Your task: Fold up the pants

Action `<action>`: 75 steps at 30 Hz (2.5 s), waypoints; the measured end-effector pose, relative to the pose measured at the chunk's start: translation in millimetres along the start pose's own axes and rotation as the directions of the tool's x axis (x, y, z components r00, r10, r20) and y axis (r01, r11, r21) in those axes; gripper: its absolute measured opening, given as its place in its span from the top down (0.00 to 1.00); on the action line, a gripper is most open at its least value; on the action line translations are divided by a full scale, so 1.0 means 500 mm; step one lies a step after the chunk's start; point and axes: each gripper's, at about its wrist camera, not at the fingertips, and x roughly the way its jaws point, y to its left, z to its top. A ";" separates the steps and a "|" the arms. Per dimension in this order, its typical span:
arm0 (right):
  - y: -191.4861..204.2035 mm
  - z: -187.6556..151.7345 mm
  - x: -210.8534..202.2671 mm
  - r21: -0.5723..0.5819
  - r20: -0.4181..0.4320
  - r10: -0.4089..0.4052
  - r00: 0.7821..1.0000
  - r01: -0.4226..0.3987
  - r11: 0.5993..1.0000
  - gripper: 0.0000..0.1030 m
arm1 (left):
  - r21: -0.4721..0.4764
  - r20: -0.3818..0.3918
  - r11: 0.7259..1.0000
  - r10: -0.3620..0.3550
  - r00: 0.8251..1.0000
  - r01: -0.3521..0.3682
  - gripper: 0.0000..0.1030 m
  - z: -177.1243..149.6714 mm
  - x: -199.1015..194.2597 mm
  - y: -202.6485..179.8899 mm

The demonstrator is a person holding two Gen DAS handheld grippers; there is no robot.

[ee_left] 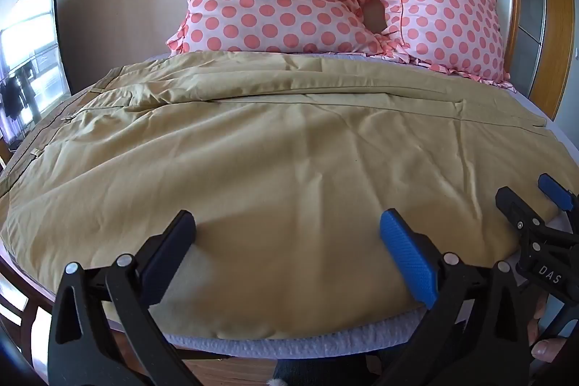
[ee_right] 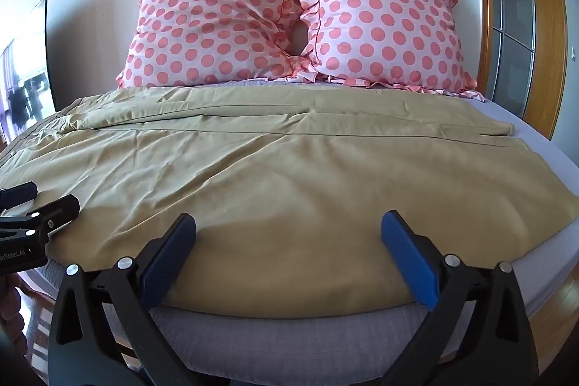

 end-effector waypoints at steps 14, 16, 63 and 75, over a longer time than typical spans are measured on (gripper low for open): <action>0.000 0.000 0.000 0.000 0.002 0.000 1.000 0.000 1.000 0.01 | -0.001 0.003 1.000 0.000 1.000 0.000 0.02 0.000 0.000 0.000; 0.001 0.000 0.000 0.000 0.003 0.000 1.000 0.000 1.000 0.01 | -0.001 0.004 1.000 0.000 1.000 0.000 0.02 0.000 0.000 0.000; -0.004 -0.006 0.001 -0.005 0.008 0.007 1.000 -0.007 1.000 0.01 | 0.005 0.026 1.000 0.000 1.000 0.000 0.02 -0.004 -0.003 -0.005; -0.247 0.262 0.095 0.116 -0.059 -0.156 0.986 0.162 0.980 0.01 | -0.021 0.092 0.999 0.046 0.995 -0.044 0.02 0.167 -0.016 0.059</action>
